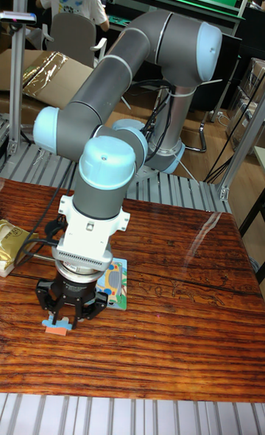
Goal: Assemble one piece of a puzzle
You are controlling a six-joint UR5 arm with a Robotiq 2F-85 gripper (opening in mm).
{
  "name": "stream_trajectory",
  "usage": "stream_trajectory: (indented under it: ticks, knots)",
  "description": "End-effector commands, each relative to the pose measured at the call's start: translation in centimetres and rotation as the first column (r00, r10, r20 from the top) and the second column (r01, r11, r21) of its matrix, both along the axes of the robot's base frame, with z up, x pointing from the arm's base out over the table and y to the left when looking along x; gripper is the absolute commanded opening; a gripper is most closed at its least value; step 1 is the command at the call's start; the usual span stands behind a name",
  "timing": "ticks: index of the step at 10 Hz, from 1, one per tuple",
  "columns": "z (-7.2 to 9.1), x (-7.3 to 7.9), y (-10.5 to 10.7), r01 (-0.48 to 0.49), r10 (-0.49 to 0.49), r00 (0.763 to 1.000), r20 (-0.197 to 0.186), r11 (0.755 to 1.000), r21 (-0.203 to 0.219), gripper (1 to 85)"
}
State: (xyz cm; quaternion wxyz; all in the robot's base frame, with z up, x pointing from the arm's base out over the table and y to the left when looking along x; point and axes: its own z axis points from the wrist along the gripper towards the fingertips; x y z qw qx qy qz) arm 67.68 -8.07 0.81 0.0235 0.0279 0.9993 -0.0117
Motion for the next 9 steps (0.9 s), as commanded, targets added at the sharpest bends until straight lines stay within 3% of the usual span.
stream_trajectory:
  ticks: [1, 4, 7, 9]
  knots:
    - [0.2, 0.4, 0.0, -0.033, 0.033, 0.999, 0.018, 0.999, 0.027, 46.3]
    - [-0.2, 0.8, -0.2, -0.067, 0.066, 0.997, 0.03, 0.997, 0.045, 58.0]
    - [-0.7, 0.5, -0.7, -0.058, 0.057, 0.998, 0.026, 0.997, 0.06, 62.3]
    - [-0.9, 0.2, -1.3, -0.056, 0.056, 0.998, 0.019, 0.997, 0.048, 64.0]
